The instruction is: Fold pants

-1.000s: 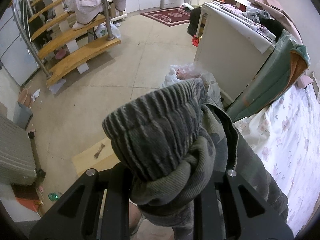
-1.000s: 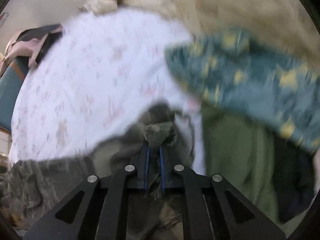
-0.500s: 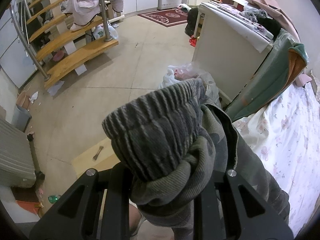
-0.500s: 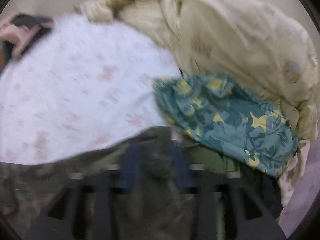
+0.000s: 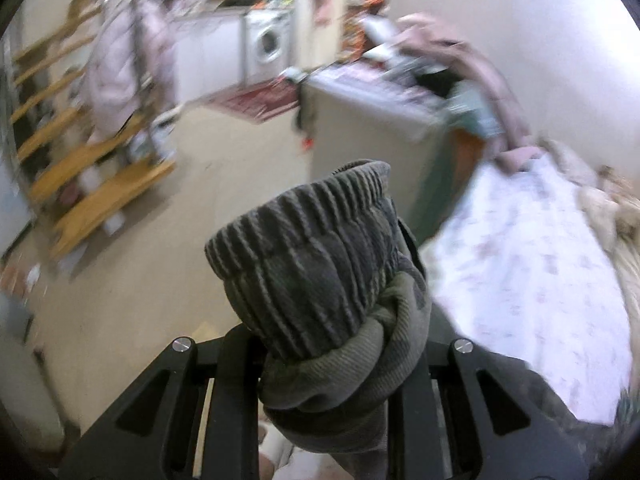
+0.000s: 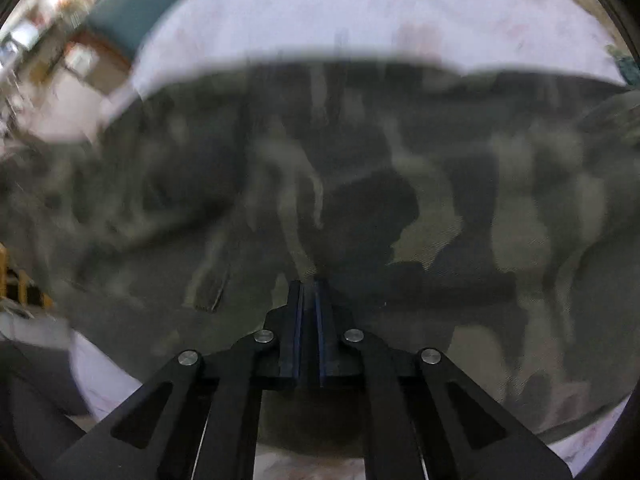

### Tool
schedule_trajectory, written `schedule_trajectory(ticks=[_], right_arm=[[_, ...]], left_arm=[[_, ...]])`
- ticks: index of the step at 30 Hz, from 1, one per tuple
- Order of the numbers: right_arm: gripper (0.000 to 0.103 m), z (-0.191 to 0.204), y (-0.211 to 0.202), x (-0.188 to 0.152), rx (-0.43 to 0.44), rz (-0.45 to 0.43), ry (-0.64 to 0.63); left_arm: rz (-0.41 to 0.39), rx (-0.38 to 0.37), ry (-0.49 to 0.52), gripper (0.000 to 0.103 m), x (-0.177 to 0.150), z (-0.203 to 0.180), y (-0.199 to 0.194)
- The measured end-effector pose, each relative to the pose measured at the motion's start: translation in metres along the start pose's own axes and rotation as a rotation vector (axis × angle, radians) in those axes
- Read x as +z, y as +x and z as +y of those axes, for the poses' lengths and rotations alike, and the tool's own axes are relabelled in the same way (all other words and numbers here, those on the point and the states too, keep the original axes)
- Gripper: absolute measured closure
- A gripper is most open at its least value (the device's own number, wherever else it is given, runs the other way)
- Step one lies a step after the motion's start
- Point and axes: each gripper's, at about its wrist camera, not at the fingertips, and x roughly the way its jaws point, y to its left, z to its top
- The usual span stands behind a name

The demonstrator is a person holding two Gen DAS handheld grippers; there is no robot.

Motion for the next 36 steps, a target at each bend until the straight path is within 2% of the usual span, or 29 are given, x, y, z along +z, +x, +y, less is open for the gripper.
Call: schedule_trajectory(ticks=[3,6,7,8,9,10,13,16,17,18,19,20,22,26,27,28,30,31,33,35,36], right_arm=[[0.098,-0.007,-0.015,0.004,0.026,-0.018,0.026],[0.098,-0.014,-0.056,0.002,0.016,-0.095,0.006],[0.098,-0.018,-0.067,-0.001,0.010,-0.120,0.015],[0.098,-0.027,-0.081,-0.003,0.011,-0.153,0.041],[0.098,-0.033,-0.091,-0.006,0.015,-0.174,0.061],[0.098,-0.046,-0.106,-0.009,0.005,-0.213,0.096],[0.093,-0.076,-0.129,-0.018,-0.040,-0.290,0.163],[0.093,-0.108,-0.133,-0.034,-0.003,-0.297,0.269],[0.093,-0.115,-0.131,-0.036,-0.008,-0.286,0.287],[0.093,-0.121,-0.127,-0.039,-0.019,-0.276,0.297],[0.093,-0.125,-0.123,-0.039,-0.027,-0.262,0.298],[0.093,-0.125,-0.120,-0.039,-0.027,-0.256,0.294],[0.093,-0.122,-0.112,-0.036,-0.028,-0.242,0.279],[0.093,-0.114,-0.105,-0.030,0.014,-0.231,0.256],[0.093,-0.112,-0.105,-0.029,0.041,-0.231,0.257],[0.093,-0.107,-0.104,-0.024,0.103,-0.226,0.255],[0.093,-0.096,-0.100,-0.018,0.171,-0.210,0.240],[0.093,-0.086,-0.097,-0.012,0.199,-0.201,0.230],[0.089,-0.073,-0.094,-0.005,0.213,-0.200,0.212],[0.070,-0.053,-0.086,0.012,0.222,-0.189,0.187],[0.065,-0.046,-0.084,0.018,0.234,-0.187,0.177]], left_arm=[[-0.098,-0.109,0.167,0.085,-0.005,-0.052,-0.046],[-0.191,-0.193,0.383,0.085,-0.029,-0.115,-0.081],[-0.238,-0.233,0.499,0.085,-0.052,-0.148,-0.097],[-0.257,-0.253,0.557,0.085,-0.064,-0.165,-0.104],[-0.276,-0.278,0.677,0.085,-0.097,-0.200,-0.114],[-0.268,-0.289,0.744,0.085,-0.117,-0.222,-0.117],[-0.130,-0.274,1.003,0.084,-0.212,-0.288,-0.100],[0.076,-0.227,1.122,0.081,-0.284,-0.311,-0.061],[0.163,-0.221,1.127,0.081,-0.301,-0.311,-0.045],[0.209,-0.242,1.116,0.080,-0.308,-0.310,-0.038],[0.238,-0.272,1.100,0.070,-0.310,-0.307,-0.036],[0.277,-0.349,1.069,0.049,-0.307,-0.303,-0.036],[0.325,-0.459,1.045,0.032,-0.300,-0.293,-0.041],[0.362,-0.595,1.002,0.027,-0.272,-0.280,-0.070],[0.363,-0.625,0.973,0.027,-0.261,-0.272,-0.078],[0.368,-0.652,0.918,0.026,-0.244,-0.260,-0.084],[0.363,-0.673,0.818,0.021,-0.216,-0.246,-0.085],[0.339,-0.628,0.764,0.018,-0.198,-0.231,-0.080],[0.313,-0.485,0.692,0.018,-0.174,-0.204,-0.062],[0.327,-0.344,0.622,0.018,-0.165,-0.178,-0.039],[0.348,-0.309,0.606,0.018,-0.163,-0.167,-0.030]])
